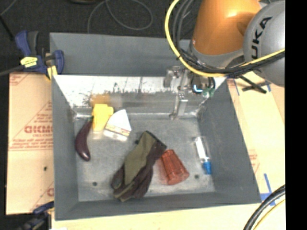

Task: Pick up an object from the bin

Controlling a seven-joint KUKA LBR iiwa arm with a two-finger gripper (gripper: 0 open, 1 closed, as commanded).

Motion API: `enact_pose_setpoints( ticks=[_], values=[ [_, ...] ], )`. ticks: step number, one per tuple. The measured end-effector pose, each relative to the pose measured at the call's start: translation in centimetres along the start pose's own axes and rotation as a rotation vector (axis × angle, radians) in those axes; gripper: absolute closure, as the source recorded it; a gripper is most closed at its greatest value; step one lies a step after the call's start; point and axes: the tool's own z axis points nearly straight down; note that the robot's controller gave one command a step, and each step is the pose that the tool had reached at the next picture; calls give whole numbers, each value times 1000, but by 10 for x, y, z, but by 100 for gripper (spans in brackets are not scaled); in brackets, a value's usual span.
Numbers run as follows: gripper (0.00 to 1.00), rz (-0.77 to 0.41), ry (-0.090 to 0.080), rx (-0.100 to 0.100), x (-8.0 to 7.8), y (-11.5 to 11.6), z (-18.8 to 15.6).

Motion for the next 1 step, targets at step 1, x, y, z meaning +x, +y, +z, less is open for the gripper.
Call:
enact_pose_setpoints(
  ticks=[1],
  values=[
    [0,94,2,7,-11,14,-61]
  ],
)
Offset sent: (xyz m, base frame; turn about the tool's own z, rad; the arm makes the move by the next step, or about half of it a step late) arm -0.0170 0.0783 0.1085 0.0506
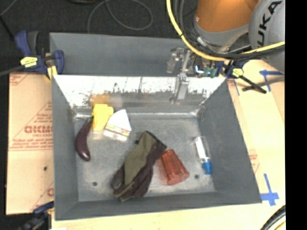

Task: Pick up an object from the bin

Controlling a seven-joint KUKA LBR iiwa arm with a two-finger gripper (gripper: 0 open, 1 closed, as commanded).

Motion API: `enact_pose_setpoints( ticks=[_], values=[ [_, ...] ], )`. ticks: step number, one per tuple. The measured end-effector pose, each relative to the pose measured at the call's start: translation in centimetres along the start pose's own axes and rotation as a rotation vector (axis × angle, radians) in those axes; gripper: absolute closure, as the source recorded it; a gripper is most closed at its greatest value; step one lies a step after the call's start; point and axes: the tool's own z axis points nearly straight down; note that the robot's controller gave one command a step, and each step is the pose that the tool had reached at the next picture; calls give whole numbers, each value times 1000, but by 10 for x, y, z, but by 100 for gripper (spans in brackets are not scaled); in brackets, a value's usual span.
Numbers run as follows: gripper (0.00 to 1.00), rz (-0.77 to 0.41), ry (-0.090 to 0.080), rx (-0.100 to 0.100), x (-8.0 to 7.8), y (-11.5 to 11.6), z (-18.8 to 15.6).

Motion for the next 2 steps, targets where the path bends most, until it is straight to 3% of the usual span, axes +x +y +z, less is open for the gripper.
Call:
enact_pose_setpoints(
  ticks=[1,2],
  values=[
    [0,-32,-6,-5,25,50,-41],
    [0,-62,-11,-6,49,67,-24]
  ],
)
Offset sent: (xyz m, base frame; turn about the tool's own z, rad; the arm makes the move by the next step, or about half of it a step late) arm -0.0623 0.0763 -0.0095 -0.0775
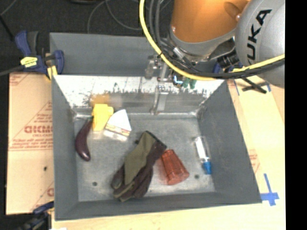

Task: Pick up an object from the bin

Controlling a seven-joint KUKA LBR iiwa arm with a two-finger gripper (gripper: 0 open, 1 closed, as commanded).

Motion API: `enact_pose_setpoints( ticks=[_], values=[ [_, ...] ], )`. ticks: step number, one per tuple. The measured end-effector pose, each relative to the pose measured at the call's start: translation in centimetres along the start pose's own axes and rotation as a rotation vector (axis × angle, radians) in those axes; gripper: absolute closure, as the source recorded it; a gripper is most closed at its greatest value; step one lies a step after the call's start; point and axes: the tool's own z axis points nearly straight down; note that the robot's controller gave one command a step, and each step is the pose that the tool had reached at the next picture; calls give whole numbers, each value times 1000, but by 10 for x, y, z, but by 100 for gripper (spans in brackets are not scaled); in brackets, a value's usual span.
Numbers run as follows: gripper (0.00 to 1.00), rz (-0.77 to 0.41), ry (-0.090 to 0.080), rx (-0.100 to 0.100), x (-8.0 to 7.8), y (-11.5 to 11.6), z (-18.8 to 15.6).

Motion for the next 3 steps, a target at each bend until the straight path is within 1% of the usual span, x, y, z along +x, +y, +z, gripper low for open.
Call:
enact_pose_setpoints(
  ticks=[1,2,3],
  values=[
    [0,-75,2,1,35,-5,27],
    [0,-41,0,0,50,-6,47],
    [0,98,-1,0,55,-11,75]
  ],
)
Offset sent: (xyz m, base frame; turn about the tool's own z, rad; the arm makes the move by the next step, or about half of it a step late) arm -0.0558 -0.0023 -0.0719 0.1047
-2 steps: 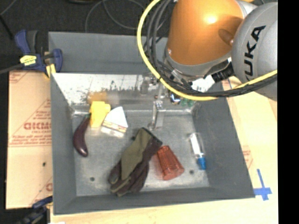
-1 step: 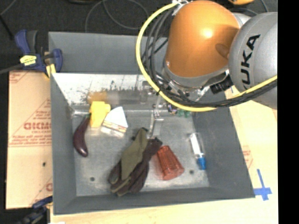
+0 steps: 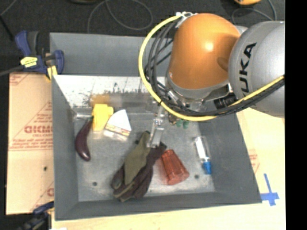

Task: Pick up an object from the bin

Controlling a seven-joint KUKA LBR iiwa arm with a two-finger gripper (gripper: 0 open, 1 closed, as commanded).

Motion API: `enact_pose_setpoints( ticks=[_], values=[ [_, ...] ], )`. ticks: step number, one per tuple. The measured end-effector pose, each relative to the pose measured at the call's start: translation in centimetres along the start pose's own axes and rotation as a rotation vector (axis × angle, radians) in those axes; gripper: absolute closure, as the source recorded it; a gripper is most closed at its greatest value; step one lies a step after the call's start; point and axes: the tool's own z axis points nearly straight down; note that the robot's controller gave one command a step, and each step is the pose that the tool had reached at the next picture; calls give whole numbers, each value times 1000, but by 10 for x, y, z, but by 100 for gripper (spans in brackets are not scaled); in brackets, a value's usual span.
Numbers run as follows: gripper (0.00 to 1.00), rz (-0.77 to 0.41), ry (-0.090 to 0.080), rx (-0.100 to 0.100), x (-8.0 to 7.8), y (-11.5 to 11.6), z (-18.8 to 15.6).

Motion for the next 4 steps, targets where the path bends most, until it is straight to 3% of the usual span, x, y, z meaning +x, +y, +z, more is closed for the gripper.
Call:
enact_pose_setpoints(
  ticks=[1,2,3,4],
  values=[
    [0,-299,-2,0,0,0,37],
    [0,-457,-3,0,-6,-5,62],
    [0,-334,-8,-1,5,-22,112],
    [0,-449,-2,1,30,-36,142]
  ],
)
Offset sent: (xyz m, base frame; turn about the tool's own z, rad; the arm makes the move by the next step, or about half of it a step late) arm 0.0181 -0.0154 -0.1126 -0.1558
